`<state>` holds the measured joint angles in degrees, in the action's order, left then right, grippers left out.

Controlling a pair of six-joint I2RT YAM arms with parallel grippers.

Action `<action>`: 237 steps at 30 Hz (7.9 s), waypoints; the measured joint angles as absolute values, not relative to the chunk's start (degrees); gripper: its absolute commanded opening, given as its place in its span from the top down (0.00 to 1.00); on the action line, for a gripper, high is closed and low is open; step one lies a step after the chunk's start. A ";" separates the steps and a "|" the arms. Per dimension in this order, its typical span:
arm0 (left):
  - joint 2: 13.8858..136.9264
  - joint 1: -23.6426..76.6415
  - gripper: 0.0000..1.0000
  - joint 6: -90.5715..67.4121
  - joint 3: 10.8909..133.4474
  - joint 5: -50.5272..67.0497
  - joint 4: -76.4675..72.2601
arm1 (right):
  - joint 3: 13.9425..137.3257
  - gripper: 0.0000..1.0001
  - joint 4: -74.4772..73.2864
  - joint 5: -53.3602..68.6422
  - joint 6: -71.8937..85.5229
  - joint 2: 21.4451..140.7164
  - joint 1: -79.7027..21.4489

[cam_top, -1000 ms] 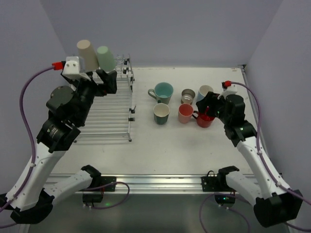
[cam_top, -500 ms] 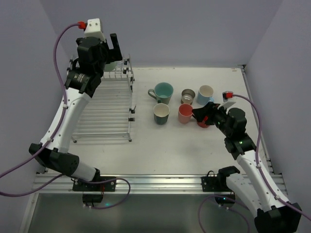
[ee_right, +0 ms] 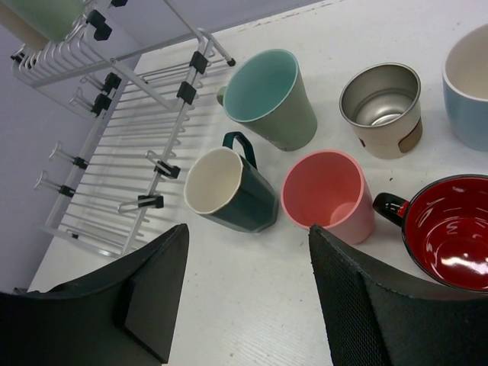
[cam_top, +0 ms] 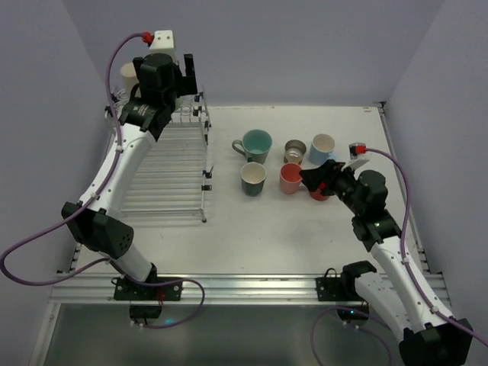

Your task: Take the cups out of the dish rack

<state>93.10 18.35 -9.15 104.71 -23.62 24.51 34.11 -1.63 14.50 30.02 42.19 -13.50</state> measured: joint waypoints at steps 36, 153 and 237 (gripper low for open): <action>102.10 13.13 0.36 -6.68 103.24 -24.05 18.44 | 33.93 0.33 -0.32 16.16 30.68 44.66 -13.50; 14.94 26.50 0.00 -13.89 38.35 -7.14 18.50 | 89.76 1.00 -54.30 -1.80 9.34 96.66 -29.43; 103.55 0.49 0.51 -9.74 108.88 -12.97 22.72 | 52.14 0.03 -11.40 20.29 21.54 60.64 -34.24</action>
